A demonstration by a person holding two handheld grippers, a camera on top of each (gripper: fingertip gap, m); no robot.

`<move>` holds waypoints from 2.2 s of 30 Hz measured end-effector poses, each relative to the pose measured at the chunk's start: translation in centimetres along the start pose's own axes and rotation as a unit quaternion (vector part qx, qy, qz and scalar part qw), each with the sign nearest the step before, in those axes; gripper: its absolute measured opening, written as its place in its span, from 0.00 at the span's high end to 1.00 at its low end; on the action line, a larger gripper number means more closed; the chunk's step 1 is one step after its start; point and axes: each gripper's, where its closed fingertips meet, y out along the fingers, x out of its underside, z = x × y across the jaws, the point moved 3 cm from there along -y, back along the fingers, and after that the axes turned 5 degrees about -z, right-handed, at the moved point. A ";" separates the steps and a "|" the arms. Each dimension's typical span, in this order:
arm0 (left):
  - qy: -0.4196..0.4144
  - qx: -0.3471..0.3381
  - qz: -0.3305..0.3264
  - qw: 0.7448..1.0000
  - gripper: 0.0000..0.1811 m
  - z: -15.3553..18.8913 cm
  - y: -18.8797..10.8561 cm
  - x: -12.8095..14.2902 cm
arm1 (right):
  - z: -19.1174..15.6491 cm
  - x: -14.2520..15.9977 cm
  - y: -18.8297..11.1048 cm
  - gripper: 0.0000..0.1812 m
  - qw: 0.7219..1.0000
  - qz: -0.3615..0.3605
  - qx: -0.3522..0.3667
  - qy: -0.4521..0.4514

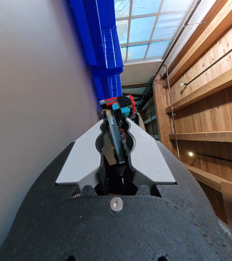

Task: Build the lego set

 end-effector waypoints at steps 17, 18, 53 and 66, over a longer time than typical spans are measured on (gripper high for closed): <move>-0.004 0.003 -0.009 1.000 0.87 -0.1 -0.1 0.0 | 0.6 0.1 -0.6 0.77 0.999 0.019 -0.027 0.026; -0.005 0.003 -0.010 1.000 0.87 -0.1 -0.1 0.1 | 0.5 0.1 -0.6 0.77 0.999 0.018 -0.029 0.023; -0.009 -0.006 -0.009 1.000 0.87 -0.5 0.0 0.1 | 0.5 0.3 -0.3 0.85 0.999 0.002 -0.019 -0.038; -0.006 -0.017 -0.006 1.000 0.87 -0.7 -0.1 0.1 | 0.2 0.3 -0.3 0.85 0.998 -0.003 -0.022 -0.056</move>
